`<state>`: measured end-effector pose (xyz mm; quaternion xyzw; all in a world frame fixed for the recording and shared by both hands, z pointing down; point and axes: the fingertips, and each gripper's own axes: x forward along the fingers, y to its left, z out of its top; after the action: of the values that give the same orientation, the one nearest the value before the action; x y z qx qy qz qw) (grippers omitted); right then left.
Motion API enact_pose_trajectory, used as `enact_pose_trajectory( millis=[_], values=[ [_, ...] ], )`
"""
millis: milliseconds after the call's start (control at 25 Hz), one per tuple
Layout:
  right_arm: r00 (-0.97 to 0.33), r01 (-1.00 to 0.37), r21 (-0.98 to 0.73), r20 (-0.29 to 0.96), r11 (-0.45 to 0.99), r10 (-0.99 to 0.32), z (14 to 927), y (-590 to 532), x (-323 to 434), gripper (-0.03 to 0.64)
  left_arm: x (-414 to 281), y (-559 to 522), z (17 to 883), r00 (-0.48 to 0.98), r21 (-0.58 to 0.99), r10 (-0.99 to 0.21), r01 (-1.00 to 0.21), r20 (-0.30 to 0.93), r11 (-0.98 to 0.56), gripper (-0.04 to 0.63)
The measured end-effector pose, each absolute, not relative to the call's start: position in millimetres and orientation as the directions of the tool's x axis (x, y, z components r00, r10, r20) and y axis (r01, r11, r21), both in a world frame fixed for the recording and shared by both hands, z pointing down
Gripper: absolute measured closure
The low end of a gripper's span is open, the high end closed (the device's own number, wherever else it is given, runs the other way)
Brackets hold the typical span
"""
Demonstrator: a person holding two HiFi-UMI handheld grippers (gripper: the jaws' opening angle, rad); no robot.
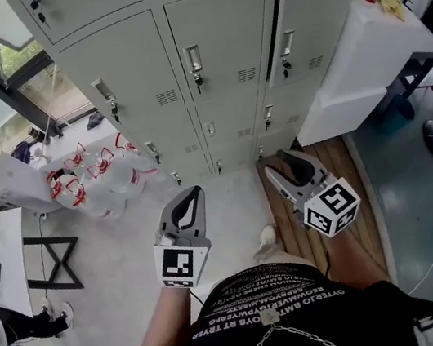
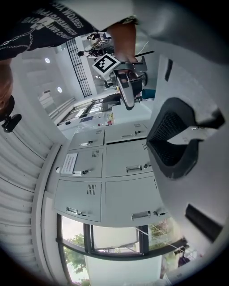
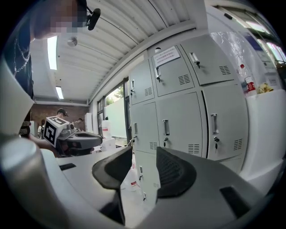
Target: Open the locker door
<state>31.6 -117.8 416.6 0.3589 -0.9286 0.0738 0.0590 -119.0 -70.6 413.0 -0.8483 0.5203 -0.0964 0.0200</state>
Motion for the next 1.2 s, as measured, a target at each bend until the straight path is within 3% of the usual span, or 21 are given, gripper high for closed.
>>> enact_pose_trajectory(
  millis=[520,760,1200],
  values=[
    [-0.798,-0.599,-0.12,0.176,0.792,-0.577,423,-195,57,0.458,-100,-167,396,0.354,-0.163,-0.927,-0.915,0.122,-0.37,0.598],
    [-0.832,-0.549,-0.125,0.174,0.827,-0.526,427,-221,73,0.459,-69,-201,390,0.354,-0.101,-0.932,-0.927,0.082,-0.361,0.598],
    [-0.879,-0.47,-0.167,0.18,0.867,-0.442,446,-259,54,0.459,-85,-215,408,0.257,-0.094,-0.955,-0.958,0.145,-0.272,0.598]
  ],
)
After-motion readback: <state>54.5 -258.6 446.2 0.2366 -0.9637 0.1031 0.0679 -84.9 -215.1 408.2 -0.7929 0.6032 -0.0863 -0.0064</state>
